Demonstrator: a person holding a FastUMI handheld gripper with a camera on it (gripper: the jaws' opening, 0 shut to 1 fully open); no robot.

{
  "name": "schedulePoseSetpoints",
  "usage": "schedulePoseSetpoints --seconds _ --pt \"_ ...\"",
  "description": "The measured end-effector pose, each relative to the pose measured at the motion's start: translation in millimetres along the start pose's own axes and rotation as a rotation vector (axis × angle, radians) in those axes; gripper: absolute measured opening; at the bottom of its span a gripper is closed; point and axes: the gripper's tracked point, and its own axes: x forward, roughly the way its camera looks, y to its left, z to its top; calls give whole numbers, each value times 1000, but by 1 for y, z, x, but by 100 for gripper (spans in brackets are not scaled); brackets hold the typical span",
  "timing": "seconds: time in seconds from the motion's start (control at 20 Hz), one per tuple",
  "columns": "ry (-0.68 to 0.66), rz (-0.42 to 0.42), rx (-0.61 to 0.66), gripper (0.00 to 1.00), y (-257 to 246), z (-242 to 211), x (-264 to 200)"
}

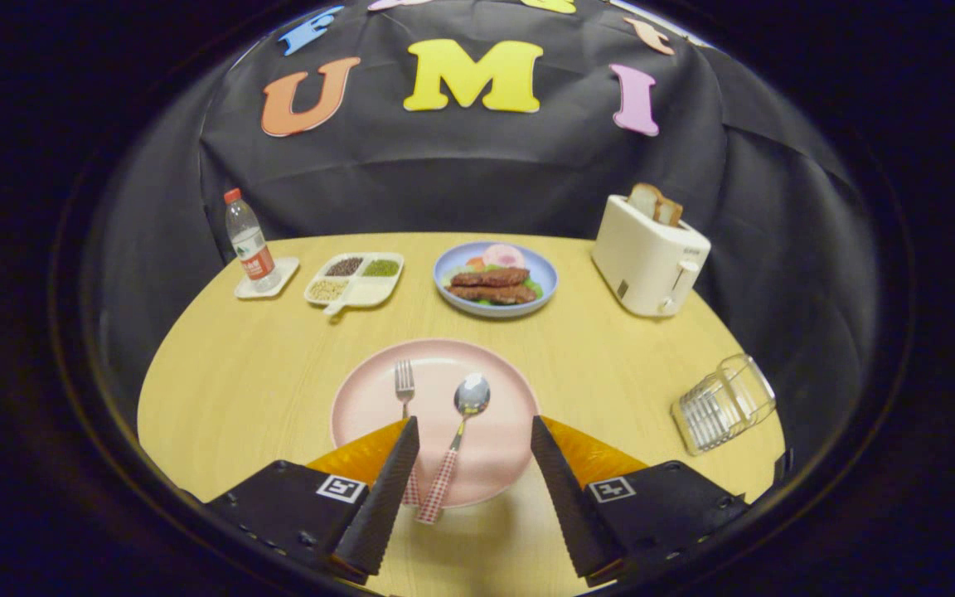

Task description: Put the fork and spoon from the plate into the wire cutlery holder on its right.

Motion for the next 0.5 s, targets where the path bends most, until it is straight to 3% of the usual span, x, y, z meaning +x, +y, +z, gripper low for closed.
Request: schedulePoseSetpoints --seconds 0.2,0.25,0.35,0.5 --pt "92 3 38 62 6 -19 28" --pt "108 16 48 51 9 -21 31" --pt "146 12 57 45 13 -29 39" --pt "192 -4 87 29 11 -36 47"
